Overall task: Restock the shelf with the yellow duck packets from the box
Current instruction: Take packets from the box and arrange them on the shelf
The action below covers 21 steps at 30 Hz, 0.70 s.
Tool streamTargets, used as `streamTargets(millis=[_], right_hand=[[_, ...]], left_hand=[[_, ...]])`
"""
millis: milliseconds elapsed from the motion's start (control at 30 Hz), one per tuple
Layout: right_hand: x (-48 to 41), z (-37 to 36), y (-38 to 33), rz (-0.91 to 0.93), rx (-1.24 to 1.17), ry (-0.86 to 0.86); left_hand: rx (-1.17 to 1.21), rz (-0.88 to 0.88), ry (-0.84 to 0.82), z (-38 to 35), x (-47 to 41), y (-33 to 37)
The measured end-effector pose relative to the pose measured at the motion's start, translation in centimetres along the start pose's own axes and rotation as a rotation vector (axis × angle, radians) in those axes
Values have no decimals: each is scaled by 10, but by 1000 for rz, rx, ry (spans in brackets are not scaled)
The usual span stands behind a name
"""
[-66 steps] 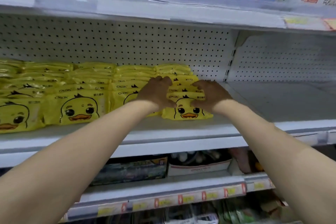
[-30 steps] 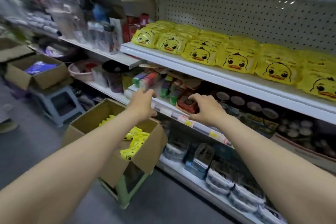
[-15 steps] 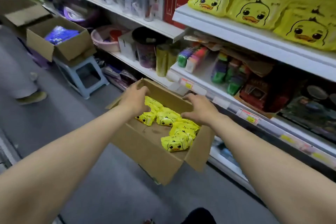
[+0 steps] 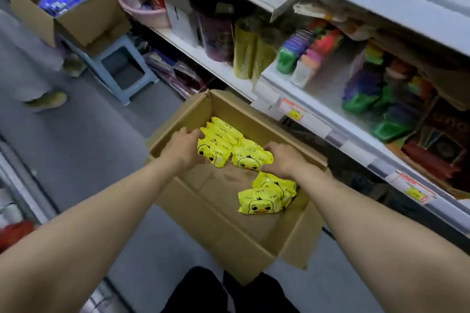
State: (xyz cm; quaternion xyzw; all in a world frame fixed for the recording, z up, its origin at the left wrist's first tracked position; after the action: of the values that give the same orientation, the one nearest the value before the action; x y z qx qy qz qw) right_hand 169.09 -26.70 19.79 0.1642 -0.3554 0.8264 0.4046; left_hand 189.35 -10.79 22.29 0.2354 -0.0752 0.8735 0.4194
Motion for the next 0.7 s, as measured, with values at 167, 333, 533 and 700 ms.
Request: streamTargets(millis=[167,333,533,700], right_hand=[[-49,-23,8,-46,22,-88],[-98,-54,19,-111,10,-107],[-157,-94,42,-174,34,-25],[-180,-132,51,-172,159,68]], left_hand=[[-21,-30,-64,-31,-45,-5],[-143,-131,-96,-65,-105,-13],[-266,-289,-132,-119,-182,-21],[-342,-391,-94,-154,-216,-27]])
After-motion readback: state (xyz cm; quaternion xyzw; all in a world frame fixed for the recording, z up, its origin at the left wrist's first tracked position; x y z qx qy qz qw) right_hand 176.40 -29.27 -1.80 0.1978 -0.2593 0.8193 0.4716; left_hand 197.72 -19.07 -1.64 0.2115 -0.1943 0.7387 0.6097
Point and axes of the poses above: each hand's wrist, its own x-axis away from the middle knuckle, its own z-axis out of the back of the hand, y = z × x, the point moved 2 cm from there along -x, towards the middle knuckle, and after that the axes turned 11 degrees about -x, right-handed, at the moved point
